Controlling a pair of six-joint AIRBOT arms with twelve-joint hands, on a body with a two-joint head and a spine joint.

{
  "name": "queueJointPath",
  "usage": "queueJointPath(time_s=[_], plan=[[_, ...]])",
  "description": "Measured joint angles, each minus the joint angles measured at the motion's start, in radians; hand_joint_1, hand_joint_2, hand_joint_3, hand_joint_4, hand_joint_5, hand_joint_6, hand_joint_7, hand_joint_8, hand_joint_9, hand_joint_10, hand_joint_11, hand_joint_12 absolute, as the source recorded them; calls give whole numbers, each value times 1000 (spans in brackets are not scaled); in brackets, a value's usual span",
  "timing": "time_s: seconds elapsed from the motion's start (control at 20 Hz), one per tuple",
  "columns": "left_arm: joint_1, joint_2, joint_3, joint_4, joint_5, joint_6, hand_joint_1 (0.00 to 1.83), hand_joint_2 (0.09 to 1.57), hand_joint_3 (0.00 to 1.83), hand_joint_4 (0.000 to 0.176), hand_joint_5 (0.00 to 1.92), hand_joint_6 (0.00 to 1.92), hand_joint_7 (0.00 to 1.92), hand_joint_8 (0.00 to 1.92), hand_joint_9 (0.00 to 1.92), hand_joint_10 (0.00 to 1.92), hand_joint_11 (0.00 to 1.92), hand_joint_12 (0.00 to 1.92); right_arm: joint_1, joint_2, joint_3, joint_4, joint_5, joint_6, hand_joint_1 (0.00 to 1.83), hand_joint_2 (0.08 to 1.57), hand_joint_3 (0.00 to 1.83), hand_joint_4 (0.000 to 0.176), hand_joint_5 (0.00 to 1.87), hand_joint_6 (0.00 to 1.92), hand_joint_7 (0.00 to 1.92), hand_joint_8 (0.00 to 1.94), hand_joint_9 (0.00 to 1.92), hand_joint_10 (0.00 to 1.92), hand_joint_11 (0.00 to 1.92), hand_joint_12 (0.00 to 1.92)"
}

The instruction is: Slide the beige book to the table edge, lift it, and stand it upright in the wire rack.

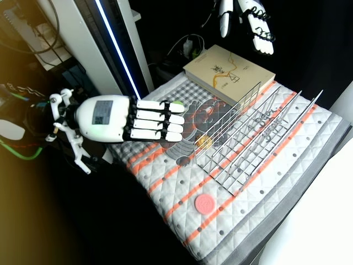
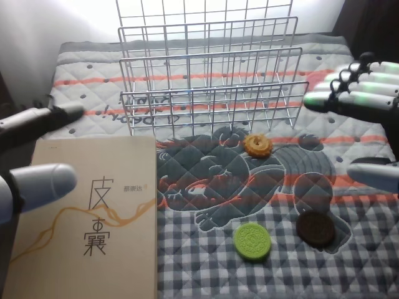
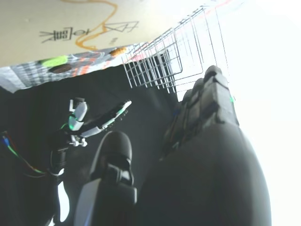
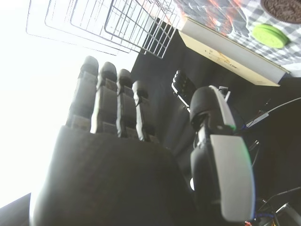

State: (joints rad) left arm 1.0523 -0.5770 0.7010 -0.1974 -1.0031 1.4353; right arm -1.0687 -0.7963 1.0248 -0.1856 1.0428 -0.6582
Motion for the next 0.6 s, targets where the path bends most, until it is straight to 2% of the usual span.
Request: queueJointPath(time_s=[0.1,0.15,0.2,0.25,0.3,0.35,0.4,0.45,0.5,0.6], plan=[[2,0,0,-2,-4,0,0,1235,20,159,223,3,213,0,149,3,0,0,1,-11,4,-8,-1,3,189,1392,5,0,305,0,348,0,325,5,307,208],[5,0,0,-14,-8,0,0,1235,18,151,220,2,212,2,155,5,0,0,19,-22,15,-35,-12,23,166,1404,0,0,305,0,334,0,331,0,329,165],[18,0,0,-26,-17,0,0,1234,15,153,218,1,213,3,159,6,0,0,50,-41,35,-73,-25,62,147,1400,0,0,310,0,348,0,356,0,379,122],[35,0,-5,-40,-33,1,0,1237,16,140,229,5,213,2,157,5,3,1,89,-64,55,-117,-40,100,91,1405,3,0,313,0,370,4,380,4,414,108],[57,0,-14,-55,-52,0,0,1240,15,137,234,6,203,0,142,0,0,0,131,-83,64,-159,-64,116,45,1400,0,7,297,1,409,3,459,6,518,114],[84,6,-23,-61,-68,0,0,1236,11,115,256,13,176,0,109,0,0,0,182,-100,66,-226,-102,125,99,1410,1,0,293,1,385,4,474,4,559,111],[110,14,-30,-74,-98,0,0,1226,5,122,256,11,154,0,81,0,0,0,222,-118,69,-297,-123,150,82,1406,0,0,285,1,342,0,417,0,535,90],[122,16,-31,-92,-126,0,0,1224,3,146,227,1,133,0,87,4,0,0,246,-134,78,-357,-135,189,16,1413,3,0,258,1,287,1,316,0,423,39],[134,20,-31,-108,-148,0,0,1221,2,158,203,0,123,0,94,7,0,0,269,-152,90,-420,-155,228,2,1416,4,0,265,7,283,4,291,0,398,27],[141,25,-35,-131,-182,0,0,1232,6,170,185,0,134,5,115,13,0,0,305,-180,106,-520,-199,286,0,1424,6,0,261,3,301,9,273,0,397,26]])
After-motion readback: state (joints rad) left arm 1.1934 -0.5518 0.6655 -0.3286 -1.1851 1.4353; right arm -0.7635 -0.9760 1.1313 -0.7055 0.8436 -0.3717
